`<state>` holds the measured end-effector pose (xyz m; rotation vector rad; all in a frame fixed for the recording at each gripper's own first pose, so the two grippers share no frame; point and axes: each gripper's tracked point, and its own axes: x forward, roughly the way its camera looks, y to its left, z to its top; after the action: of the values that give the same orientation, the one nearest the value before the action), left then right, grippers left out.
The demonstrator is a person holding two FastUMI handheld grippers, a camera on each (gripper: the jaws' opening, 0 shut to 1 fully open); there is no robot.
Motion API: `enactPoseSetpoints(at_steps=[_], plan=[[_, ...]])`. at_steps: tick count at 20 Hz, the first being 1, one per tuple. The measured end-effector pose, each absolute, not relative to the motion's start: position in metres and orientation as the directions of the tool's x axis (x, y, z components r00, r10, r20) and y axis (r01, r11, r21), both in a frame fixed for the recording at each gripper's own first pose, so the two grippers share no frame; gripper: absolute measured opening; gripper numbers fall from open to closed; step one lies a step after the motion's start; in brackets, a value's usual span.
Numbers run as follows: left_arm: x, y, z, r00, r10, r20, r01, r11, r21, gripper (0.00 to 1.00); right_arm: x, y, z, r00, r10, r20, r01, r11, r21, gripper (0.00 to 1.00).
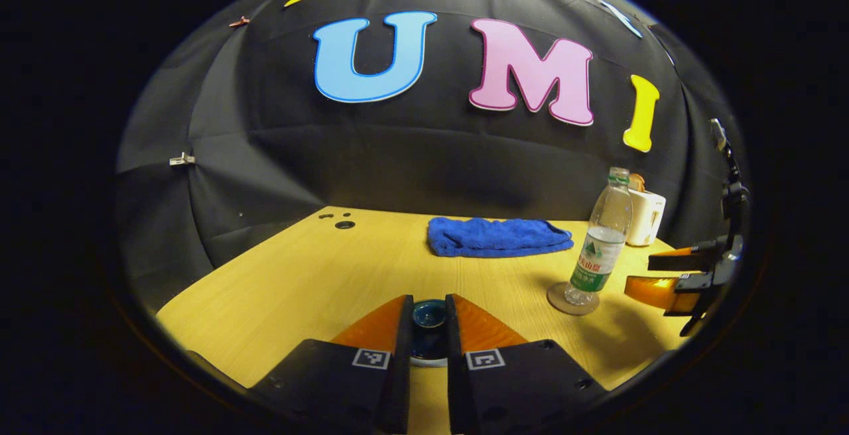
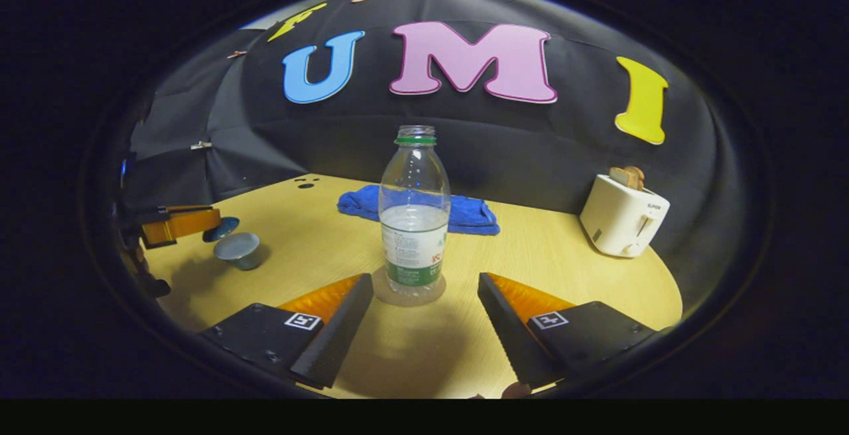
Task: Open the teacup lid with one hand, grasp the water bottle and pour water into the teacup with the other hand; after pouring, place the water bottle on the coaster and then close the teacup lid.
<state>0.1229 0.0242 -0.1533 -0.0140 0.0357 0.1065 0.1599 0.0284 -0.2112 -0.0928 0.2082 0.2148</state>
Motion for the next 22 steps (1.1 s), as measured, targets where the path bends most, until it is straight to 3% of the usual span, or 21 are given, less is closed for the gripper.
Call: enactPoseSetpoints(at_steps=[10,14,15,19,20,22], plan=[[0.142,0.02,-0.178,0.995,0.074,-0.061,-0.07,0.995,0.075,0.26,0.149,0.022,-0.216,0.952,0.189,-0.239,-0.203,0.979,-0.035,0.96],[0.144,0.024,-0.181,0.994,0.081,-0.067,-0.075,0.994,0.084,0.32,0.146,0.025,-0.217,0.95,0.191,-0.245,-0.205,0.978,-0.03,0.96],[0.144,0.024,-0.179,0.995,0.078,-0.063,-0.073,0.994,0.081,0.28,0.146,0.026,-0.217,0.95,0.194,-0.245,-0.207,0.978,-0.029,0.98],[0.136,0.022,-0.167,0.997,0.07,-0.037,-0.066,0.993,0.099,0.47,0.142,0.025,-0.206,0.953,0.193,-0.235,-0.205,0.978,-0.026,0.96],[0.131,0.022,-0.162,0.997,0.069,-0.03,-0.066,0.993,0.103,0.63,0.14,0.025,-0.2,0.954,0.197,-0.227,-0.205,0.979,-0.011,0.98],[0.12,0.021,-0.148,0.997,0.071,-0.02,-0.068,0.993,0.1,0.78,0.135,0.027,-0.184,0.956,0.204,-0.212,-0.203,0.979,0.029,0.98]])
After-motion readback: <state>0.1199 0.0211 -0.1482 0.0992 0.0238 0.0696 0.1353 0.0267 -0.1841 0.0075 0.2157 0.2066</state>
